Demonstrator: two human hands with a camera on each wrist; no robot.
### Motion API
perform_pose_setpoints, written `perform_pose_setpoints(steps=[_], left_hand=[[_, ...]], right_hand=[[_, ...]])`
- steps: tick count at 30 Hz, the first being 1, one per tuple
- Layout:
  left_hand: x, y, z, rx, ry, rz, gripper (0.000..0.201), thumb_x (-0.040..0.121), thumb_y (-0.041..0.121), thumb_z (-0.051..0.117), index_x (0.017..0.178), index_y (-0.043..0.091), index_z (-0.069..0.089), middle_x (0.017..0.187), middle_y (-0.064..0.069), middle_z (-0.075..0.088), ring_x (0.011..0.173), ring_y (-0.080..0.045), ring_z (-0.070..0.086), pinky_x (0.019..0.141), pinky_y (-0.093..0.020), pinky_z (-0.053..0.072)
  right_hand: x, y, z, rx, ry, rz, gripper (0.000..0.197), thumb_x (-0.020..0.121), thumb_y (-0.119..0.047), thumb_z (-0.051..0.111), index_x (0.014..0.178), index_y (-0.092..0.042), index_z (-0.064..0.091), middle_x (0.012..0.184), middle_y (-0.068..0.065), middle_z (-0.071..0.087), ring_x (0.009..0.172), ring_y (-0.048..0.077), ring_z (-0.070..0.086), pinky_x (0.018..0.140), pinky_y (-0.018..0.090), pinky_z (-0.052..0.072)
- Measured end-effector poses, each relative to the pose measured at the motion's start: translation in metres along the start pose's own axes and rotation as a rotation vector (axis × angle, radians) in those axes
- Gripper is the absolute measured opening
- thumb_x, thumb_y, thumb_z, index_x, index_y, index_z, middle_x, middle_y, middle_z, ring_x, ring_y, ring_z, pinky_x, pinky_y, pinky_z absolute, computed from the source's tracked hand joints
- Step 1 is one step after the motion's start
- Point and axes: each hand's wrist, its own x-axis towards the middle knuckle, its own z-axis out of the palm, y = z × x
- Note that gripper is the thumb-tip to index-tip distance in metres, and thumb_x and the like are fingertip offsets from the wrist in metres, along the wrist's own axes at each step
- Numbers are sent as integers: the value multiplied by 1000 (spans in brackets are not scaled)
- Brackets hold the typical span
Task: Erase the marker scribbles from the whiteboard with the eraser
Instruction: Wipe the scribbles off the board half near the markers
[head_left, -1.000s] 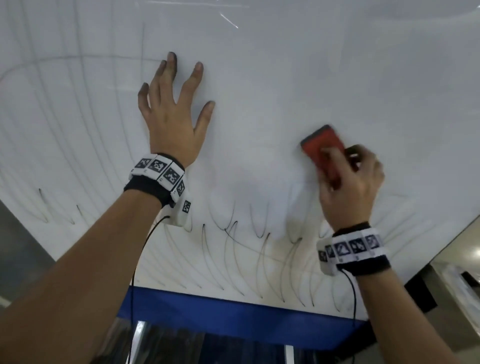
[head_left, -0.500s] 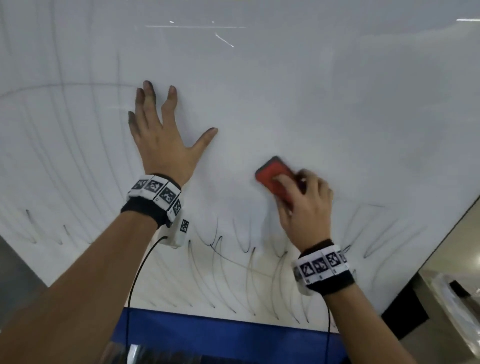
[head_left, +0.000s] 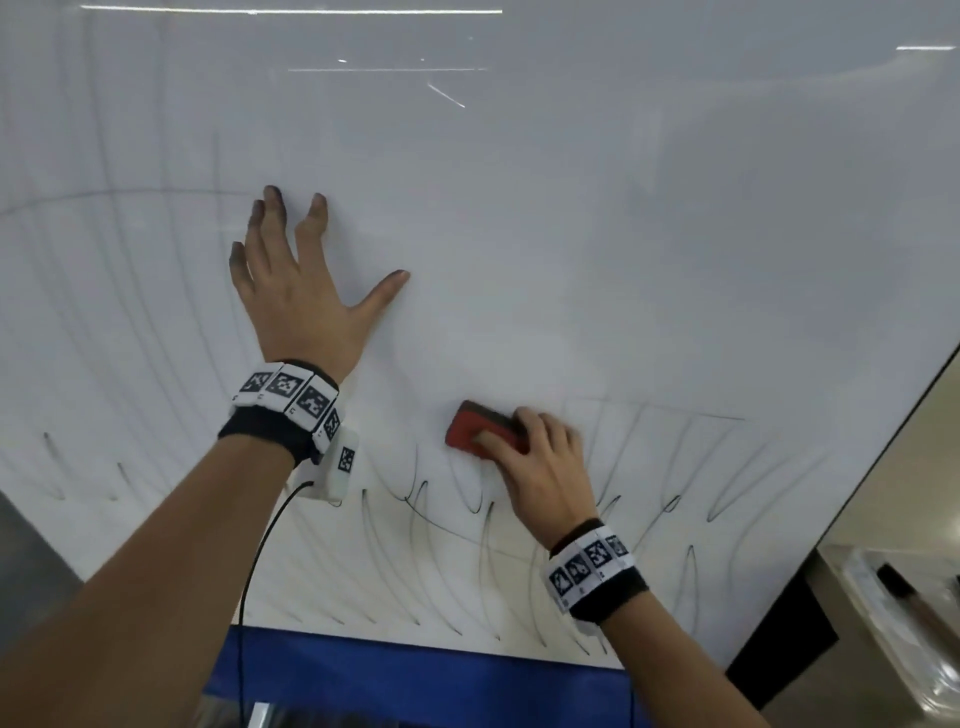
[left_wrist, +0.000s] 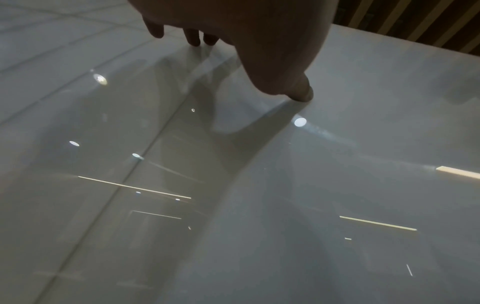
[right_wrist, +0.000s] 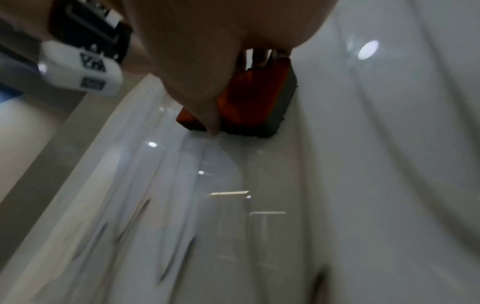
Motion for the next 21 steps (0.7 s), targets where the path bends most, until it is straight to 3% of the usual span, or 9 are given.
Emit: perform_pose_setpoints(steps=[2,6,8,9,11,13,15,17,21], left_hand=[[0,2,0,-23,-2,-12,99,81,87,47,154,20,34,165,-15,21,153,-32,21,122,-54,17],[-8,16,-3,-96,-29,-53,85,89,74,51,155,24,31,166,-15,18,154,-33,17,123,-57,15],[-19,38,-4,-71,-22,85,68,95,56,55,153,28,33,166,-12,19,154,-34,16,122,-58,17],[-27,50,-3,-40,-37,208,63,98,46,56,153,30,33,167,-11,19,154,-35,16,122,-58,18],[-43,73,6,-33,-96,397,57,101,29,54,154,31,33,168,-11,17,155,-33,15,122,-57,19],[-52,84,13,-83,-131,412,56,102,22,50,155,31,34,168,-10,15,155,-32,14,123,-57,20],[-55,85,20,-106,-105,375,53,103,25,49,155,29,36,167,-11,19,155,-33,17,122,-58,22],[-56,83,24,-97,-67,368,53,103,27,50,154,28,37,166,-12,23,153,-33,20,121,-59,23],[-64,92,31,-120,-52,305,53,104,34,50,155,26,37,165,-14,23,154,-34,20,121,-61,20]], right_hand=[[13,25,-25,-6,123,114,52,79,-12,79,124,-29,60,123,18,55,102,39,55,88,46,43],[34,82,-76,74,538,530,45,90,-22,72,132,-19,58,126,23,49,106,35,48,96,46,39],[35,77,-66,131,647,669,45,91,-22,71,133,-19,58,129,23,48,108,33,46,98,46,41],[31,64,-53,134,627,653,44,89,-21,72,132,-20,59,130,23,48,110,36,47,98,48,42],[12,29,-19,108,420,410,44,85,-16,75,126,-25,63,130,19,50,110,39,49,97,50,42],[-13,6,7,57,145,100,45,80,-14,79,120,-31,67,127,13,54,107,36,49,92,47,41],[-26,13,9,40,5,-18,47,77,-12,82,117,-33,71,124,11,59,105,33,50,89,44,41],[-22,36,-10,43,81,56,46,76,-10,81,117,-30,72,123,14,60,105,34,50,90,44,41],[-20,107,-68,72,456,478,45,82,-13,77,126,-19,66,125,24,52,109,37,49,98,47,42]])
